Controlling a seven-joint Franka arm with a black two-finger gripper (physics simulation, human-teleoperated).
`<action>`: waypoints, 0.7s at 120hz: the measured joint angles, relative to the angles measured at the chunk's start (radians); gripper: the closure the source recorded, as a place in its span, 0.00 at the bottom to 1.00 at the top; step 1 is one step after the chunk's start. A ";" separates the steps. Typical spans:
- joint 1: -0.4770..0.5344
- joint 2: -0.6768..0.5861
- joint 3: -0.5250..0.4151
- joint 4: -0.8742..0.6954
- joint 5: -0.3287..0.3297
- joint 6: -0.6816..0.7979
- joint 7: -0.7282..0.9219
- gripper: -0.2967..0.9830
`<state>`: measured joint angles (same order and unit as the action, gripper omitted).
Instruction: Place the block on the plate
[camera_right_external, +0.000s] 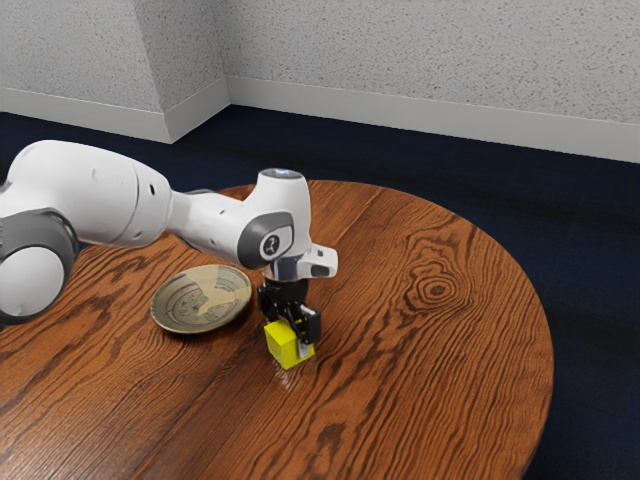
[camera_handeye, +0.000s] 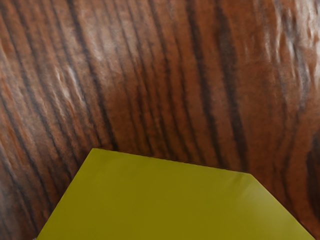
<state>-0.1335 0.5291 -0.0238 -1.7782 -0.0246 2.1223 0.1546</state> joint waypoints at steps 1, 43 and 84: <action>0.000 0.000 0.000 0.000 0.000 0.000 0.000 0.34; -0.001 -0.039 0.010 0.010 0.010 -0.020 0.000 0.46; -0.002 -0.146 0.033 0.068 0.024 -0.121 0.003 0.44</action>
<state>-0.1356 0.3830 0.0087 -1.7104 -0.0010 2.0012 0.1576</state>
